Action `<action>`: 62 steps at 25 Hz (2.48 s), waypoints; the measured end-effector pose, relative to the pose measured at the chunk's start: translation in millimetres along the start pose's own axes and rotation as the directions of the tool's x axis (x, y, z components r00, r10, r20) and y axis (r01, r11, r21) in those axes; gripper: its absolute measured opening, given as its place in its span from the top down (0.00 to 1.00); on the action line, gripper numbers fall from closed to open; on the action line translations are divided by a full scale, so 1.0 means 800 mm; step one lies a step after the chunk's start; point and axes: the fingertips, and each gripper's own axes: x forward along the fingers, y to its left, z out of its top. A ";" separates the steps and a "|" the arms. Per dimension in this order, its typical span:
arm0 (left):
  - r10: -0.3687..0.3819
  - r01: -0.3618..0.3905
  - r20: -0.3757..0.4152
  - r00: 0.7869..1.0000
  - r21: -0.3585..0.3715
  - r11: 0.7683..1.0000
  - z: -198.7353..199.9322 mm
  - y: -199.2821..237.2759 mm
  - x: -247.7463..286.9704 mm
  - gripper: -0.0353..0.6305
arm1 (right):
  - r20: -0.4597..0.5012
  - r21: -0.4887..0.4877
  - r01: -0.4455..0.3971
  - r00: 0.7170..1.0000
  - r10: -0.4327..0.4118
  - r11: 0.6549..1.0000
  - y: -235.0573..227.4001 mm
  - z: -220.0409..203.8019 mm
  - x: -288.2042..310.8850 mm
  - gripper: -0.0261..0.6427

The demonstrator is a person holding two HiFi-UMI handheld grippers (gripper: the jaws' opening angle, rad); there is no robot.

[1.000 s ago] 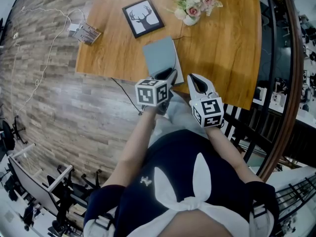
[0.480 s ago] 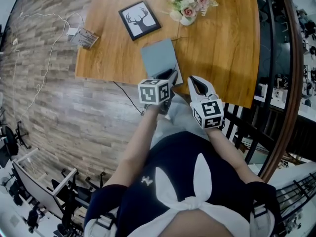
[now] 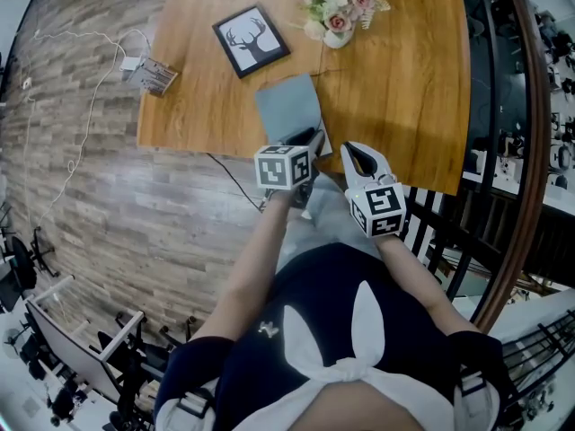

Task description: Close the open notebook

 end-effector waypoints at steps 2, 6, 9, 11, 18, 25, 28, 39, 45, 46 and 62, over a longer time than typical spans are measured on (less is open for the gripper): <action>0.000 0.000 -0.004 1.000 0.003 1.000 0.000 0.001 0.002 0.79 | -0.002 0.003 0.001 1.000 -0.001 1.000 0.001 -0.001 0.000 0.96; 0.001 -0.001 -0.015 1.000 0.003 1.000 -0.003 0.001 0.007 0.79 | -0.004 0.006 0.002 1.000 -0.002 1.000 0.001 -0.003 -0.001 0.96; 0.001 -0.001 -0.016 1.000 0.000 1.000 -0.004 0.002 0.010 0.78 | -0.004 0.010 0.006 1.000 -0.006 1.000 0.000 -0.005 -0.002 0.96; 0.003 -0.003 -0.019 1.000 -0.001 1.000 -0.004 0.002 0.012 0.78 | -0.005 0.012 0.007 1.000 -0.007 1.000 -0.002 -0.006 -0.002 0.96; 0.021 -0.020 -0.024 1.000 0.037 0.999 -0.006 -0.002 0.015 0.75 | -0.004 0.010 0.009 1.000 -0.009 1.000 -0.004 -0.005 -0.003 0.96; 0.000 0.001 -0.017 1.000 0.048 0.999 -0.009 -0.005 0.016 0.72 | -0.008 0.005 0.011 1.000 -0.011 1.000 -0.004 -0.007 -0.004 0.96; -0.001 0.002 -0.019 1.000 0.053 0.999 -0.008 -0.006 0.015 0.71 | -0.006 0.004 0.012 1.000 -0.012 1.000 -0.003 -0.006 -0.005 0.96; -0.053 0.055 -0.041 0.998 0.069 0.996 -0.008 -0.019 0.014 0.64 | -0.002 -0.006 0.016 1.000 -0.016 1.000 -0.002 -0.002 -0.009 0.96; -0.067 0.071 -0.046 0.997 0.091 0.993 -0.006 -0.027 0.009 0.60 | -0.001 -0.008 0.018 1.000 -0.018 1.000 -0.001 0.001 -0.016 0.96; -0.068 0.071 -0.042 0.997 0.096 0.993 -0.006 -0.028 0.008 0.59 | 0.000 -0.008 0.019 1.000 -0.019 1.000 -0.002 0.000 -0.017 0.96; -0.070 0.066 0.029 0.997 0.134 0.989 0.002 -0.041 -0.021 0.56 | 0.025 -0.028 0.012 1.000 -0.012 1.000 0.004 0.005 -0.028 0.96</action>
